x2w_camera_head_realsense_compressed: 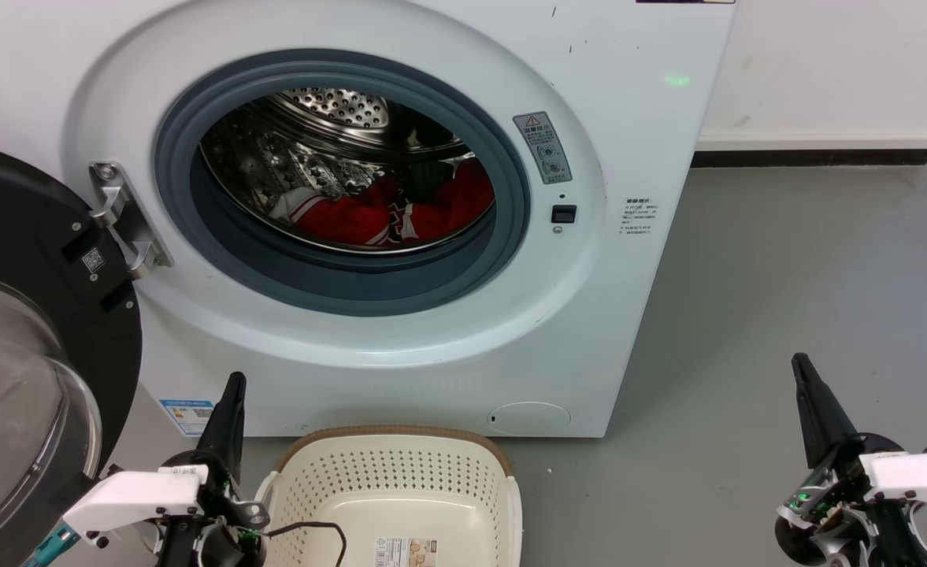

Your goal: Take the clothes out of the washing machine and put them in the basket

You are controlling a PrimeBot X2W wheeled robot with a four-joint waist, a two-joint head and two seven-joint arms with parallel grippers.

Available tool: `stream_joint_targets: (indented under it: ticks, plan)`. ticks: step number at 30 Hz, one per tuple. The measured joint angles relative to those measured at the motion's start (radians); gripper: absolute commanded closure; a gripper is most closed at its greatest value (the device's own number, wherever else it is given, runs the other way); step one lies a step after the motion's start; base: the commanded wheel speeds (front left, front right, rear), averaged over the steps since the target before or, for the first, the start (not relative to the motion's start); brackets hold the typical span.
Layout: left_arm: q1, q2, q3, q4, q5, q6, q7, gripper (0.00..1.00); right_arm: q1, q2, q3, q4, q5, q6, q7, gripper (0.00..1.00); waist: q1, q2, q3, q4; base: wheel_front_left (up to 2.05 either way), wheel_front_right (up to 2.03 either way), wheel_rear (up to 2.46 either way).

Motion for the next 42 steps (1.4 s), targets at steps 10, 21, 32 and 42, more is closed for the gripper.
stream_joint_targets:
  ticks: [10, 21, 32, 42]
  plan:
    - [0.000, 0.000, 0.000, 0.000, 0.000, 0.000, 0.000, 1.00, 0.000, 0.000, 0.000, 0.000, 0.000, 0.000, 0.000, 1.00, 0.0000, 0.0000, 0.000, 0.000, 0.00, 0.00, 0.00]
    - [0.000, 0.000, 0.000, 0.000, 0.000, 0.000, 0.000, 1.00, 0.000, 0.000, 0.000, 0.000, 0.000, 0.000, 0.000, 1.00, 0.0000, 0.0000, 0.000, 0.000, 0.00, 0.00, 0.00]
    - [0.046, -0.004, -0.008, 0.042, 0.002, 0.001, -0.012, 0.00, 0.047, 0.001, 0.006, 0.041, -0.002, 0.000, -0.011, 0.00, 0.0000, 0.0000, 0.000, 0.000, 0.00, 0.00, 0.00]
    - [0.047, -0.004, -0.006, 0.019, 0.067, 0.001, -0.058, 0.00, 0.047, 0.001, 0.012, 0.023, -0.070, 0.000, -0.058, 0.00, 0.0000, 0.0000, 0.002, -0.001, 0.00, 0.00, 0.00]
